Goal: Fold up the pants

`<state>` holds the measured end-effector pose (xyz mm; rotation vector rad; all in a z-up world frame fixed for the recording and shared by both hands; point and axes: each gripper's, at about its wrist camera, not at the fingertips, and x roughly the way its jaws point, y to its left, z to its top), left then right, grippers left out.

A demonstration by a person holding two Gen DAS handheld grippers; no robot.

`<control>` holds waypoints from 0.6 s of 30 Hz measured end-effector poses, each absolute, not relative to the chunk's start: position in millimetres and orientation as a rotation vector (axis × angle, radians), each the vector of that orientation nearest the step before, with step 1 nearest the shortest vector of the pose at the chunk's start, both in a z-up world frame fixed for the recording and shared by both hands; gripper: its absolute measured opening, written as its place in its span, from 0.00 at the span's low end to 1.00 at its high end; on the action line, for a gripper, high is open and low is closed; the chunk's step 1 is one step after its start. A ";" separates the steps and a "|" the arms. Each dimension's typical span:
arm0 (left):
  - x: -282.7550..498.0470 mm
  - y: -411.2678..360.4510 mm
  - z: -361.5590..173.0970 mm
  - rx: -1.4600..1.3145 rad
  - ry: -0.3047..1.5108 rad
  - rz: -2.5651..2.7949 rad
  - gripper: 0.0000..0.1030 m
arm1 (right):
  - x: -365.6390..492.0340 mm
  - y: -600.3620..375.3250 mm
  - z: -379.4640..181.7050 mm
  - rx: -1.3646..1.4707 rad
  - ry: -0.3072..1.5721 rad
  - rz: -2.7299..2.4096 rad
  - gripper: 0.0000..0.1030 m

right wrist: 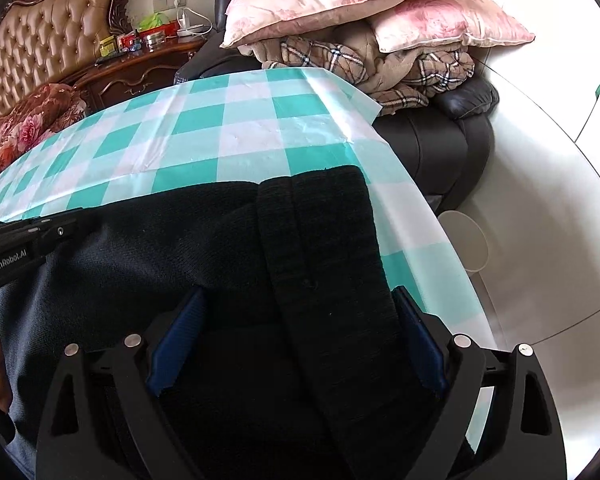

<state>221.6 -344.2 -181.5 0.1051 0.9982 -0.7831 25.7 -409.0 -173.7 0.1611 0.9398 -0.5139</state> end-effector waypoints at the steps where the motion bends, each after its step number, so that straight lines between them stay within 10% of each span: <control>1: 216.3 -341.4 -176.6 0.104 0.986 -0.790 0.13 | 25.4 -409.0 -173.8 0.163 0.940 -0.513 0.84; 18: 36.2 -221.1 -166.3 0.185 0.947 -1.006 0.18 | 22.9 -408.5 -169.9 0.166 0.937 -0.531 0.86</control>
